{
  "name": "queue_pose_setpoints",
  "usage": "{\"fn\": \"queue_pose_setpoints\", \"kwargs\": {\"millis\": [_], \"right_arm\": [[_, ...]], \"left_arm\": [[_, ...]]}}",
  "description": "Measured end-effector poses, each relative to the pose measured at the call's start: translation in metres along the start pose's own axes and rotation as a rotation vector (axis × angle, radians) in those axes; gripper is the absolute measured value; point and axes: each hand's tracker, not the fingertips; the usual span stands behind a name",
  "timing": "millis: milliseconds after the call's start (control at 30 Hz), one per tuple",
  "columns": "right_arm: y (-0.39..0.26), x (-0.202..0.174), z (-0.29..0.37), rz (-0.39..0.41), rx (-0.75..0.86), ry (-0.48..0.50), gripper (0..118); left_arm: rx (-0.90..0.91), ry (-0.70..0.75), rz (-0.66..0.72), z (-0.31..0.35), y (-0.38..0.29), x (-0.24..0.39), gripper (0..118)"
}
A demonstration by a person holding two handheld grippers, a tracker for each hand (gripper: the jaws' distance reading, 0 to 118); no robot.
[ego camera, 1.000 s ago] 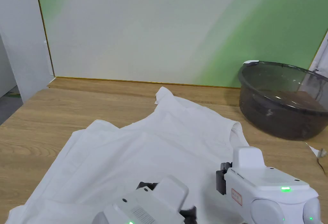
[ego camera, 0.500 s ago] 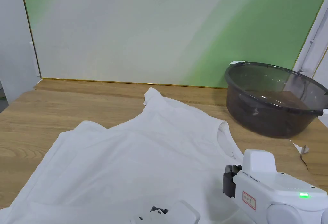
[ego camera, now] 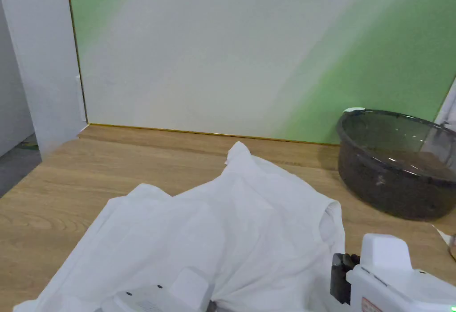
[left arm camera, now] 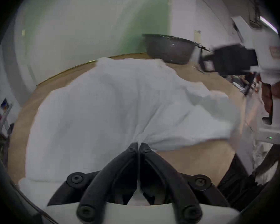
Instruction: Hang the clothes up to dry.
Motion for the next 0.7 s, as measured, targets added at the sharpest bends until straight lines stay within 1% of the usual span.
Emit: {"fn": "queue_pose_setpoints", "kwargs": {"millis": [167, 300, 400, 500, 700], "right_arm": [[-0.002, -0.004, -0.002, 0.008, 0.001, 0.004, 2], [-0.004, -0.017, -0.008, 0.032, -0.013, 0.032, 2], [-0.005, -0.028, -0.010, 0.052, -0.017, 0.065, 2], [-0.005, -0.038, -0.012, 0.077, -0.019, 0.083, 2], [-0.005, -0.046, -0.018, 0.101, -0.020, 0.102, 2]], "left_arm": [[-0.013, 0.228, 0.083, 0.041, -0.015, -0.084, 0], [-0.039, 0.353, 0.129, 0.052, -0.019, -0.135, 0], [-0.048, 0.373, 0.140, 0.048, -0.018, -0.153, 0], [-0.059, 0.345, 0.136, 0.031, -0.006, -0.167, 0], [-0.103, 0.343, 0.059, -0.030, 0.055, -0.202, 0]]}}
